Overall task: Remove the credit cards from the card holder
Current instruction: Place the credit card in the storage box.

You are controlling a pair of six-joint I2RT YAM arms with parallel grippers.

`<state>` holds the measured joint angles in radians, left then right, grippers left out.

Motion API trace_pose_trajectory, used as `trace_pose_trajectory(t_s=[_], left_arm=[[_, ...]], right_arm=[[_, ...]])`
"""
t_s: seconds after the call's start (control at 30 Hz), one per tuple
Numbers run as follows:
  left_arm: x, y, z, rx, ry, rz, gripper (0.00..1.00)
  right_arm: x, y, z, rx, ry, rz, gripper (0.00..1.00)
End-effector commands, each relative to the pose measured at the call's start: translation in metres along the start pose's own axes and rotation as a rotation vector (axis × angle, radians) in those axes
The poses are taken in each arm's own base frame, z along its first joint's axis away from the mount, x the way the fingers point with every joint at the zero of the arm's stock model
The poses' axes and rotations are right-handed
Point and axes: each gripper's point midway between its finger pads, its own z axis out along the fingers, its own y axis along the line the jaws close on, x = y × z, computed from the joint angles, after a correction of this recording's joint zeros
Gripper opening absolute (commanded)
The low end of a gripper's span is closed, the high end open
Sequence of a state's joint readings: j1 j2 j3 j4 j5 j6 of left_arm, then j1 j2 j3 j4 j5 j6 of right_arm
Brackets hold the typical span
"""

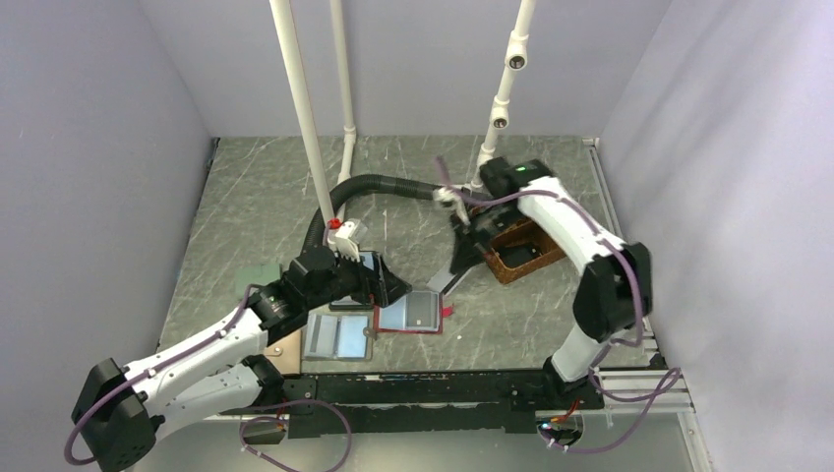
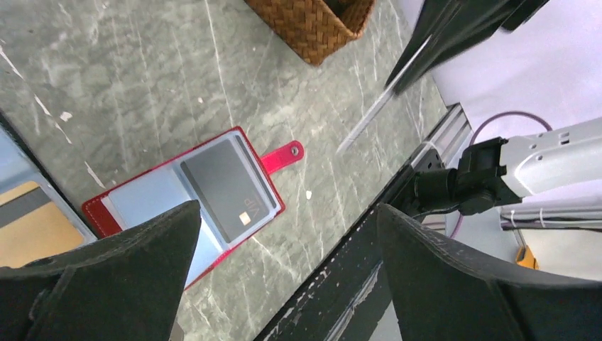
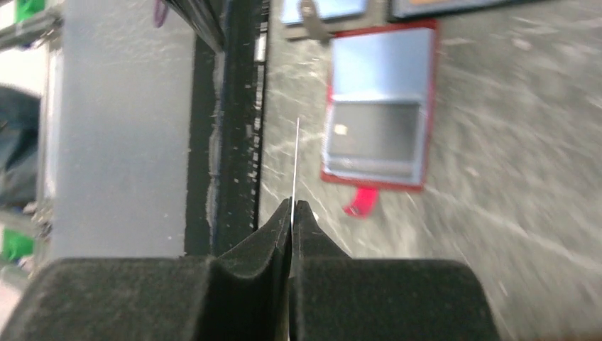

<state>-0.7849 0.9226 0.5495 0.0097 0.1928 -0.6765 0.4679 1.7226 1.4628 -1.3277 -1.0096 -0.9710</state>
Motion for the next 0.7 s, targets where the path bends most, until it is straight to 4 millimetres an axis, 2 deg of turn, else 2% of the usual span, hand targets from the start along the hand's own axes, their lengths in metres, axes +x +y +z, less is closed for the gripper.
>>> trace_pose_trajectory(t_s=[0.0,0.2,0.3,0.37,0.47,0.57,0.67], left_arm=[[-0.032,-0.009,-0.005,-0.007,-0.107,0.018,0.99],[-0.037,0.010,0.005,-0.102,-0.041,0.148,0.99],[-0.051,0.016,0.016,-0.154,-0.003,0.268,0.99],[-0.067,0.011,0.023,-0.160,0.009,0.343,0.99],[-0.076,0.013,0.038,-0.161,0.051,0.435,1.00],[-0.085,0.026,0.054,-0.173,0.074,0.461,0.99],[-0.099,0.034,0.068,-0.171,0.103,0.450,0.99]], right_arm=[[0.007,-0.003,-0.067,0.189,-0.082,-0.010,0.00],[0.027,-0.034,-0.130,0.469,-0.062,0.103,0.00],[0.034,-0.051,-0.166,0.593,-0.078,0.157,0.00],[0.041,-0.064,-0.192,0.663,-0.098,0.195,0.00],[0.051,-0.085,-0.227,0.752,-0.105,0.233,0.00],[0.073,-0.109,-0.261,0.841,-0.057,0.311,0.00],[0.103,-0.138,-0.287,0.946,0.015,0.410,0.00]])
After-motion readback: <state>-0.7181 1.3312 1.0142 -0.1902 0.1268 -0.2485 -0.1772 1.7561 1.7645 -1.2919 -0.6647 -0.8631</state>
